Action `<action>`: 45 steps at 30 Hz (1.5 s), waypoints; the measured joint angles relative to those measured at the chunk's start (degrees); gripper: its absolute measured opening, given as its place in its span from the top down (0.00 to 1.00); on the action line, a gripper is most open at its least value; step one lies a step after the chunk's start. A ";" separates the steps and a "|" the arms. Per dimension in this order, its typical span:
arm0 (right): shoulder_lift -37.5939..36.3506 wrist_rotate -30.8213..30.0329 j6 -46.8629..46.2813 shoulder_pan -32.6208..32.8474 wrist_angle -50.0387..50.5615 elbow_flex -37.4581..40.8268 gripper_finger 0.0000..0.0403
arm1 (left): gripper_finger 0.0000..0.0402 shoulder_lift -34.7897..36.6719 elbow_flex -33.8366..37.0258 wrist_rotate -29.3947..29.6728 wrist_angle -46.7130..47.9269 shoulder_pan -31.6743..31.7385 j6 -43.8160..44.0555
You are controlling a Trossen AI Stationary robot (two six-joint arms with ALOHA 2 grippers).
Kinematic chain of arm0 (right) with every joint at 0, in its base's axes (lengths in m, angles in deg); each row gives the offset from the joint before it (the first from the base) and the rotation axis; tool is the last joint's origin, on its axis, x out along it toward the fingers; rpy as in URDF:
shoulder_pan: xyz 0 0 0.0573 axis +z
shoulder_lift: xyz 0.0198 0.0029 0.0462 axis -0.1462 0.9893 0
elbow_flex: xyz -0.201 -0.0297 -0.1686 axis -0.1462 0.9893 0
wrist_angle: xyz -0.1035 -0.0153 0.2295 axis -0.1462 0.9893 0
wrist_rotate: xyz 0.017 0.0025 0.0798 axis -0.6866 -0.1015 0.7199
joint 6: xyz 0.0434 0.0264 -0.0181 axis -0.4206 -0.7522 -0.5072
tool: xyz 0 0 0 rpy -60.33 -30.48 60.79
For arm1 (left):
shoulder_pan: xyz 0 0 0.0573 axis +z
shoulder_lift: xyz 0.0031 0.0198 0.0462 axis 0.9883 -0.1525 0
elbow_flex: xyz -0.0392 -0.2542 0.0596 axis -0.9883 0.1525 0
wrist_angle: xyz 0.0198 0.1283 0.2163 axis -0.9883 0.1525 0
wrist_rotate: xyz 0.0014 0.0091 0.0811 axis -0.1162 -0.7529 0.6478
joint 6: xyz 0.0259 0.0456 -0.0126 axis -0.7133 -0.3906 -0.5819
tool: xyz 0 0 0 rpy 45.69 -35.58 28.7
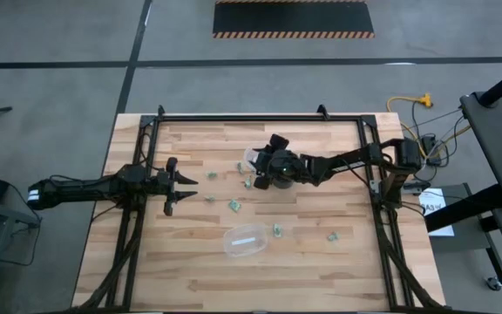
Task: Pick and place Stevia / Truvia into bins
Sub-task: Put the stevia packet into the top transparent container
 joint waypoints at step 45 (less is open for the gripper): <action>-5.32 29.30 -15.36 19.96 50.03 -10.52 0.63 | 0.67 -0.01 -0.01 0.00 -0.01 0.00 0.00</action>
